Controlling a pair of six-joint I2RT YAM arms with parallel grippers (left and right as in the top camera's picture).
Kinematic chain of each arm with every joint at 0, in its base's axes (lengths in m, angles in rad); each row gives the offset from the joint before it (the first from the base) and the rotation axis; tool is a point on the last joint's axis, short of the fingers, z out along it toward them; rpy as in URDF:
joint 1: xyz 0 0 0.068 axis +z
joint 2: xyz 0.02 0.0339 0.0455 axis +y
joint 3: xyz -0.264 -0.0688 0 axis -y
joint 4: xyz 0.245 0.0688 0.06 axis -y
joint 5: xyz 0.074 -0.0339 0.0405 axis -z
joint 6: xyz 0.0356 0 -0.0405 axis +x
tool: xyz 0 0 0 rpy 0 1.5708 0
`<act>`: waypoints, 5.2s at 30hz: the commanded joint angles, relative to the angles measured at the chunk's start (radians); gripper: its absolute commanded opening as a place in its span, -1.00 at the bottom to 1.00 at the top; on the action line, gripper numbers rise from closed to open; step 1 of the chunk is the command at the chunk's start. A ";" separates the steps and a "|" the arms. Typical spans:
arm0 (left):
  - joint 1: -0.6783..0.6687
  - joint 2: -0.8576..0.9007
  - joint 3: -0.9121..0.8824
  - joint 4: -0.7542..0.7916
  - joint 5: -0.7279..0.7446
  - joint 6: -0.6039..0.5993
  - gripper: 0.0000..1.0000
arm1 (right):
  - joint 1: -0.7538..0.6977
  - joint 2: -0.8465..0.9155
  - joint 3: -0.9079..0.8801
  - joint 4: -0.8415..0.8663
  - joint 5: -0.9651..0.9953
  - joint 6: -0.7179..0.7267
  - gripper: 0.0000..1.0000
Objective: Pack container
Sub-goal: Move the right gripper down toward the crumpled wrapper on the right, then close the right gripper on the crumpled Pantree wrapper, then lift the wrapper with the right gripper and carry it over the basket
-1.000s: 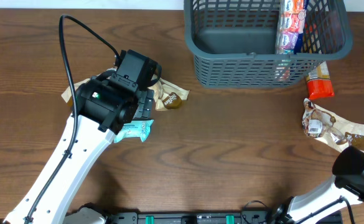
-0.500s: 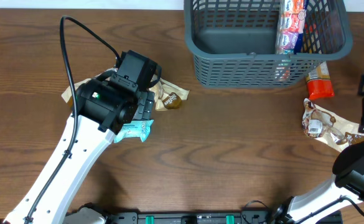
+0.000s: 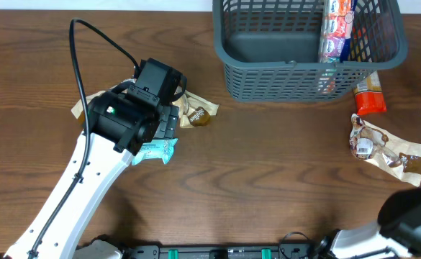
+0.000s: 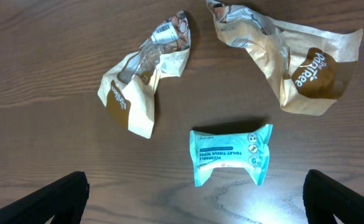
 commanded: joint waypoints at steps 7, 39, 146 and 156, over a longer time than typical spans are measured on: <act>0.004 0.010 -0.004 -0.004 0.006 -0.014 0.97 | -0.008 -0.109 -0.408 0.260 -0.093 -0.074 0.99; 0.005 0.010 -0.004 -0.026 0.029 -0.014 0.97 | -0.012 -0.107 -0.730 0.734 -0.140 0.243 0.99; 0.005 0.010 -0.004 -0.018 0.028 -0.014 0.97 | 0.070 -0.559 -0.236 1.163 -0.679 -0.763 -0.93; 0.005 0.010 -0.004 -0.019 0.028 -0.014 0.97 | 0.227 -0.298 -0.235 1.203 -0.716 -0.881 -0.88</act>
